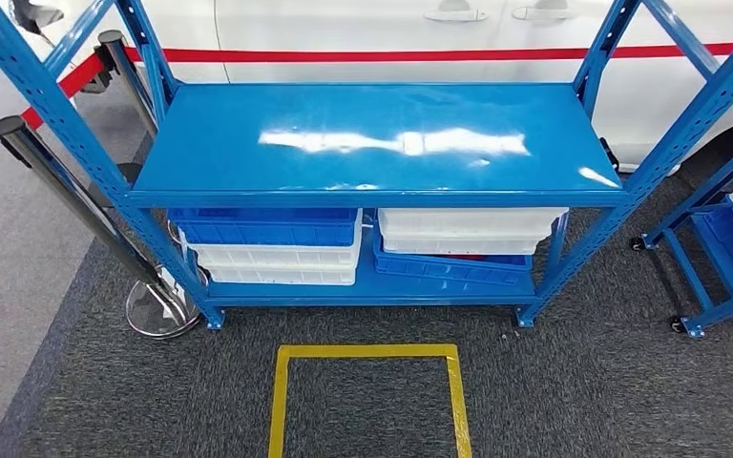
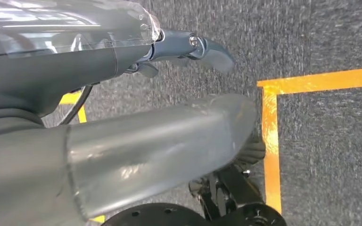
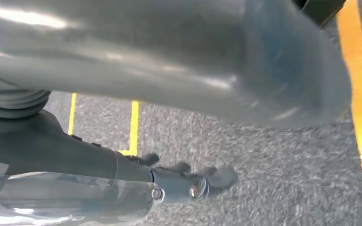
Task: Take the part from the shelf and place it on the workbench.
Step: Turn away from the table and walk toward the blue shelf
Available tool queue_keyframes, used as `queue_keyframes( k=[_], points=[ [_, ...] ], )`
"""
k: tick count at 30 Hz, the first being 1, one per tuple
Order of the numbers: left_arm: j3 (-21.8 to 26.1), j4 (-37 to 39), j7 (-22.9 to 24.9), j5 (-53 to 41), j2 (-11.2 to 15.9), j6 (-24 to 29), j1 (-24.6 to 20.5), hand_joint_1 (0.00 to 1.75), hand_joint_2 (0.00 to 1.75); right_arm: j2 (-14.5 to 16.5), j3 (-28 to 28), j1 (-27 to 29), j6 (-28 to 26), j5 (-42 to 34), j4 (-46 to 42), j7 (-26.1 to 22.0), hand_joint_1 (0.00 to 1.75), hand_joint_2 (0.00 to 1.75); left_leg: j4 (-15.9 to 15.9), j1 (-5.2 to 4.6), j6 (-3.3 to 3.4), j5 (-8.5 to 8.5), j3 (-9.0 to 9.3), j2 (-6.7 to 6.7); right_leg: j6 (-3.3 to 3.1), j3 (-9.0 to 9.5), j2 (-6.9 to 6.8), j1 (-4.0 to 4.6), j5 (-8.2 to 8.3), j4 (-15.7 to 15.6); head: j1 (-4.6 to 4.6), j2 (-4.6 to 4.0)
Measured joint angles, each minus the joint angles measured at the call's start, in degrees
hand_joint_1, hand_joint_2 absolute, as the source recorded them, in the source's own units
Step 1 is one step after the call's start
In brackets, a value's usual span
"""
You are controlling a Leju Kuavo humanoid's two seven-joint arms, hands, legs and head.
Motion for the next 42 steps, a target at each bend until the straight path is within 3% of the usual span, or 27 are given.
queue_keyframes(
  k=[2,4,7,8,9,11,12,14,17,19,21,23,24,25,27,29,31,34,36,38,39,40,42],
  points=[
    [-0.01,0.0,0.0,0.01,0.03,0.04,-0.05,0.0,0.0,0.01,0.0,0.01,0.01,0.0,0.02,0.0,0.0,0.0,-0.14,0.1,-0.61,-0.12,0.08,0.02,-0.35,0.27,-0.03,-0.21,0.18,-0.74,0.01,0.0],
    [-0.01,0.0,-0.02,0.07,0.05,0.05,-0.01,0.0,0.0,0.04,-0.01,0.14,0.03,0.0,0.03,0.0,0.0,0.0,1.56,0.09,-1.25,-1.53,-0.47,0.13,-0.84,0.77,-0.15,-0.67,0.42,-1.46,-0.09,0.0],
    [0.01,0.0,-0.04,0.18,0.03,0.06,0.06,0.0,0.0,0.06,-0.01,0.23,0.11,0.0,0.03,0.0,0.0,0.0,10.37,0.56,-2.13,-6.07,-4.49,0.25,-1.22,1.19,-0.35,-0.88,0.38,-1.79,-0.44,0.0],
    [0.02,0.0,-0.04,0.23,0.04,0.07,0.09,0.0,0.0,0.06,-0.01,0.22,0.13,0.0,0.03,0.0,0.0,0.0,12.83,0.75,-2.36,-6.7,-5.69,0.26,-1.23,1.28,-0.35,-0.91,0.25,-1.77,-0.46,0.0],
    [0.02,0.0,-0.04,0.28,0.05,0.07,0.14,0.0,0.0,0.06,-0.01,0.21,0.13,0.0,0.04,0.0,0.0,0.0,13.62,0.9,-2.54,-6.31,-6.12,0.27,-1.15,1.42,-0.34,-0.98,0.06,-1.74,-0.48,0.0],
    [0.02,0.0,-0.05,0.36,0.07,0.07,0.19,0.0,0.0,0.07,-0.01,0.21,0.13,0.0,0.05,0.0,0.0,0.0,9.3,1.14,-2.66,-2.96,-4.06,0.31,-0.79,1.98,-0.3,-1.18,-0.47,-1.69,-0.51,0.0],
    [0.02,0.0,-0.07,0.37,0.07,0.06,0.2,0.0,0.0,0.07,-0.01,0.24,0.13,0.0,0.07,0.0,0.0,0.0,5.72,1.21,-2.6,-1.39,-2.25,0.36,-0.51,2.32,-0.32,-1.27,-0.75,-1.67,-0.51,0.0],
    [0.02,0.0,-0.1,0.41,0.07,0.05,0.15,0.0,0.0,0.07,-0.01,0.24,0.13,0.0,0.08,0.0,0.0,0.0,0.46,1.01,-2.1,-0.26,0.44,0.38,0.24,2.78,-0.34,-1.19,-1.29,-1.64,-0.48,0.0],
    [0.02,-0.01,-0.12,0.5,0.05,0.04,0.26,0.0,0.0,0.07,-0.01,0.2,0.14,0.01,0.08,0.0,0.0,0.0,-1.03,0.82,-0.8,-0.81,1.23,0.29,1.36,3.24,-0.32,-1.06,-1.12,-1.42,-0.36,0.0],
    [0.03,-0.01,-0.11,0.5,0.03,0.04,0.33,0.0,0.0,0.07,-0.01,0.16,0.17,0.02,0.08,0.0,0.0,0.0,-1.44,0.93,-0.02,-0.92,2.07,0.28,1.82,2.71,-0.31,-1.19,-1.89,0.47,-0.12,0.0],
    [0.04,-0.01,-0.1,0.48,0.02,0.06,0.33,0.0,0.0,0.07,-0.01,0.1,0.24,0.02,0.09,0.0,0.0,0.0,-1.62,0.87,0.53,-1.14,2.71,0.35,1.98,-0.45,-0.31,-1.25,-4.63,6.18,0.25,0.0],
    [0.04,-0.01,-0.07,0.46,0.02,0.08,0.34,0.0,0.0,0.07,-0.01,0.15,0.3,0.05,0.1,0.0,0.0,0.0,-1.61,0.59,0.85,-1.46,3.06,0.38,1.96,-5.0,-0.32,-1.2,-7.01,12.83,0.39,0.0],
    [0.04,-0.01,-0.04,0.44,0.02,0.11,0.36,0.0,0.0,0.07,-0.01,0.19,0.35,0.1,0.1,0.0,0.0,0.0,-1.6,0.43,0.92,-1.67,3.34,0.34,1.83,-6.42,-0.32,-1.14,-6.83,14.21,0.38,0.0],
    [0.04,-0.01,0.03,0.4,0.02,0.14,0.38,0.0,0.0,0.07,-0.01,0.25,0.4,0.15,0.1,0.0,0.0,0.0,-1.6,0.28,0.93,-1.94,3.73,0.27,1.62,-6.82,-0.31,-1.02,-5.41,13.52,0.39,0.0],
    [0.05,-0.01,0.15,0.28,-0.02,0.2,0.43,0.0,0.0,0.07,-0.01,0.33,0.53,0.25,0.1,-0.01,0.0,0.0,-1.62,0.04,0.83,-2.62,4.63,0.16,0.73,-5.11,-0.31,-0.51,-0.25,7.16,0.42,0.0],
    [0.06,-0.01,0.27,0.15,-0.24,0.22,0.38,0.0,0.0,-0.06,-0.01,0.32,0.58,0.34,0.08,-0.03,0.0,0.0,-1.61,-0.08,0.52,-3.23,5.15,0.16,-0.32,-3.41,-0.27,0.17,1.84,1.61,0.33,0.0],
    [0.06,-0.02,0.37,0.09,-0.4,0.24,0.3,0.0,0.0,-0.15,-0.01,0.31,0.57,0.39,0.06,-0.08,0.0,0.0,-1.31,-0.1,-0.1,-3.41,5.49,0.2,-0.92,-3.03,-0.23,0.51,1.82,0.03,0.27,0.0],
    [0.08,-0.05,0.43,0.1,-0.37,0.3,0.27,0.0,0.0,-0.01,-0.01,0.42,0.6,0.41,0.08,-0.13,0.0,0.0,0.13,-0.16,-0.92,-4.28,5.75,0.24,-1.5,-1.76,-0.32,0.02,2.73,-1.13,0.24,0.0],
    [0.08,-0.07,0.45,0.09,-0.39,0.29,0.17,0.0,0.0,0.08,-0.01,0.4,0.63,0.46,0.08,-0.19,0.0,0.0,4.51,0.08,-1.36,-7.14,3.71,0.27,-1.82,-1.13,-0.43,-0.31,2.76,-1.6,0.03,0.0],
    [0.08,-0.07,0.48,0.1,-0.43,0.25,0.2,0.0,0.0,0.07,-0.01,0.36,0.67,0.52,0.08,-0.22,0.0,0.0,10.95,0.51,-2.08,-10.13,0.01,0.28,-1.98,-1.05,-0.41,-0.39,2.61,-1.63,-0.1,0.0],
    [0.09,-0.07,0.5,0.11,-0.42,0.24,0.28,0.0,0.0,0.07,-0.01,0.36,0.69,0.55,0.08,-0.23,0.0,0.0,12.81,0.72,-2.4,-10.57,-1.32,0.29,-1.96,-0.99,-0.38,-0.41,2.52,-1.61,-0.1,0.0],
    [0.09,-0.08,0.55,0.11,-0.41,0.24,0.35,0.0,0.0,0.07,-0.01,0.37,0.72,0.57,0.08,-0.24,0.0,0.0,12.95,0.89,-2.6,-10.01,-1.86,0.29,-1.88,-0.9,-0.35,-0.46,2.42,-1.58,-0.1,0.0],
    [0.1,-0.09,0.73,0.14,-0.39,0.24,0.4,0.0,0.0,0.08,-0.01,0.39,0.72,0.62,0.11,-0.23,0.0,0.0,7.16,1.19,-2.83,-5.67,-0.02,0.33,-1.56,-0.57,-0.3,-0.61,2.19,-1.46,-0.12,0.0]
  ],
)
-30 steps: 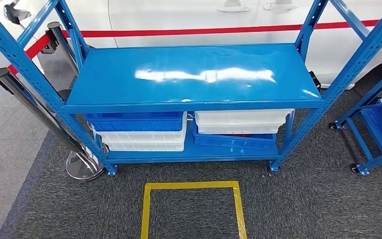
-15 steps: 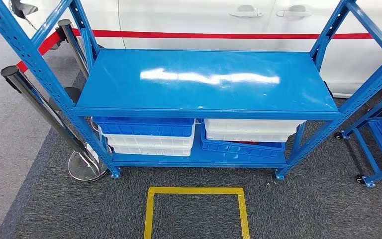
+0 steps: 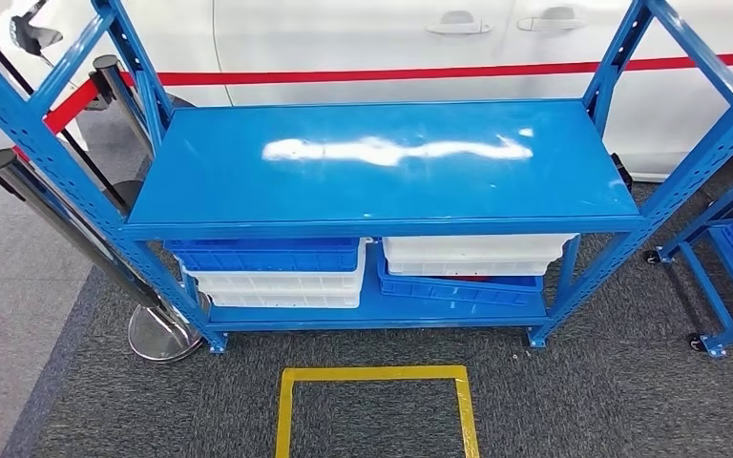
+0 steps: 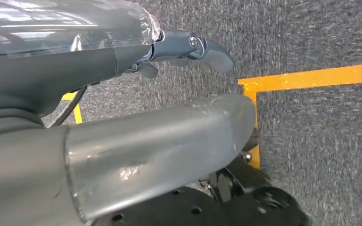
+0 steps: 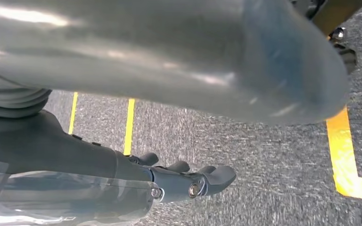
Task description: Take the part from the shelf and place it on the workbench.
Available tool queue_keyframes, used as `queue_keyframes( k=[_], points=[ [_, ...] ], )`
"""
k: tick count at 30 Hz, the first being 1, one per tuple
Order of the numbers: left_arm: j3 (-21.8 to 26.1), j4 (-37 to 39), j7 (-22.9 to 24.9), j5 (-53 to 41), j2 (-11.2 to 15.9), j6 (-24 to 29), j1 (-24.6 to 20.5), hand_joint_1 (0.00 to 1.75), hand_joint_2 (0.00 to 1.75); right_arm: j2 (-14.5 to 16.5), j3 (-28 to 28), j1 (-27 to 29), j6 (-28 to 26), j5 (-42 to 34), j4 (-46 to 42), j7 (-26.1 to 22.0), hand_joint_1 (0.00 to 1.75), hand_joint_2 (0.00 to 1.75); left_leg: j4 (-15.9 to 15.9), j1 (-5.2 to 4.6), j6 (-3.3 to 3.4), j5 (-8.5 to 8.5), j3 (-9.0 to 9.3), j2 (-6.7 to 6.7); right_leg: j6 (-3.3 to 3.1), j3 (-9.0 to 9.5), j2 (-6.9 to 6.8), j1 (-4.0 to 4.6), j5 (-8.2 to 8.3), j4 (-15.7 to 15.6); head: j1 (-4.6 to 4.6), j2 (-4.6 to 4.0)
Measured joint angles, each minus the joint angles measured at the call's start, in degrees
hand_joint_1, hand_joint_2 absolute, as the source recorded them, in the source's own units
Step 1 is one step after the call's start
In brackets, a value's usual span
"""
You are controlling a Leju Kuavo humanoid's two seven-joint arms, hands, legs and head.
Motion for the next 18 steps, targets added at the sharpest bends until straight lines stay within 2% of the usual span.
queue_keyframes(
  k=[1,2,3,5,6,7,8,10,11,12,13,14,16,17,18],
  points=[
    [0.01,0.0,0.13,0.01,0.01,0.0,-0.01,0.0,0.0,0.0,0.0,0.0,-0.02,0.04,0.02,0.04,0.0,0.0,-3.56,0.08,0.02,2.03,1.32,0.02,0.2,0.13,-0.01,-0.05,-0.1,0.07,0.01,0.0],
    [0.01,0.0,0.22,0.07,0.0,0.0,-0.05,0.0,0.0,0.0,0.0,-0.03,-0.08,0.09,0.04,0.09,0.0,0.0,-6.5,0.01,0.17,3.08,2.26,0.07,0.47,0.16,-0.01,-0.04,-0.16,0.18,0.01,0.0],
    [0.02,0.0,0.32,0.11,-0.02,0.0,-0.06,0.0,0.0,-0.01,0.0,-0.07,-0.2,0.16,0.05,0.15,0.0,0.0,-7.97,-0.1,0.47,3.63,2.58,0.1,0.81,0.1,-0.02,0.0,-0.2,0.25,0.02,0.0],
    [0.03,0.0,0.53,0.21,-0.04,0.04,-0.01,0.0,0.0,-0.01,0.0,-0.15,-0.63,0.38,0.07,0.35,0.0,0.0,-8.42,-0.4,1.33,3.71,2.29,0.13,1.6,0.03,-0.02,0.1,-0.18,0.21,0.09,0.0],
    [0.03,0.0,0.69,0.22,-0.11,0.06,0.04,0.0,0.0,-0.02,0.0,-0.18,-0.87,0.5,0.08,0.51,0.0,0.0,-8.61,-0.28,1.82,4.45,2.39,0.14,1.99,0.06,-0.02,0.1,-0.23,0.19,0.13,0.0],
    [0.04,-0.01,0.83,0.28,-0.19,0.08,0.04,0.0,0.0,-0.03,0.0,-0.19,-1.11,0.6,0.09,0.66,0.0,0.44,-8.87,-0.18,2.27,4.81,2.51,0.17,2.31,-0.01,-0.02,0.06,-0.63,0.56,0.23,0.0],
    [0.05,-0.01,0.96,0.36,-0.26,0.09,-0.01,0.0,0.0,-0.05,0.0,-0.21,-1.3,0.67,0.1,0.79,0.0,0.87,-9.17,-0.05,2.69,5.14,2.59,0.21,2.57,-0.56,-0.01,0.02,-1.69,1.9,0.36,0.0],
    [0.08,-0.07,1.21,0.61,-0.36,0.09,-0.11,0.0,0.0,-0.1,0.0,-0.25,-1.6,0.77,0.17,0.93,0.0,1.75,-9.49,0.02,3.21,5.53,2.49,0.3,2.93,-3.2,0.0,-0.14,-5.4,7.78,0.62,0.0],
    [0.13,-0.13,1.34,0.72,-0.36,0.1,-0.11,0.0,0.0,-0.13,0.0,-0.27,-1.72,0.79,0.24,0.98,0.0,1.75,-9.49,0.0,3.3,5.58,2.36,0.34,3.07,-5.0,0.01,-0.22,-7.24,11.61,0.69,0.0],
    [0.19,-0.2,1.47,0.81,-0.36,0.1,-0.1,0.0,0.0,-0.16,0.0,-0.27,-1.83,0.81,0.32,1.02,0.0,1.75,-9.47,-0.03,3.31,5.59,2.29,0.35,3.21,-6.28,0.0,-0.31,-8.13,14.37,0.69,0.0],
    [0.25,-0.26,1.56,0.85,-0.37,0.11,-0.09,0.0,0.0,-0.21,0.0,-0.27,-1.93,0.83,0.39,1.06,0.0,1.75,-9.45,-0.04,3.29,5.57,2.27,0.34,3.3,-6.74,-0.01,-0.41,-7.96,15.43,0.71,0.0],
    [0.31,-0.31,1.67,0.86,-0.41,0.11,-0.09,0.0,0.0,-0.27,0.0,-0.27,-2.05,0.87,0.44,1.09,0.0,1.75,-9.42,-0.04,3.23,5.54,2.32,0.3,3.33,-6.13,-0.02,-0.51,-6.7,14.31,0.71,0.0],
    [0.37,-0.36,1.87,0.87,-0.55,0.1,-0.1,0.0,0.0,-0.46,0.0,-0.3,-2.24,0.96,0.5,1.11,0.0,1.75,-9.38,-0.02,2.97,5.38,2.55,0.21,3.06,-2.47,-0.03,-0.58,-2.88,7.23,0.73,-0.01],
    [0.38,-0.37,1.95,0.88,-0.66,0.09,-0.11,0.0,0.0,-0.54,0.0,-0.36,-2.32,0.99,0.51,1.11,0.0,1.75,-9.26,-0.13,2.69,5.22,2.61,0.18,2.83,-0.7,-0.03,-0.5,-1.63,3.65,0.74,-0.01],
    [0.38,-0.37,1.99,0.89,-0.71,0.09,-0.12,0.0,0.0,-0.59,0.0,-0.39,-2.35,0.99,0.52,1.11,0.0,1.75,-9.22,-0.17,2.56,5.15,2.66,0.18,2.7,0.29,-0.03,-0.46,-1.0,1.71,0.75,-0.01]
  ],
)
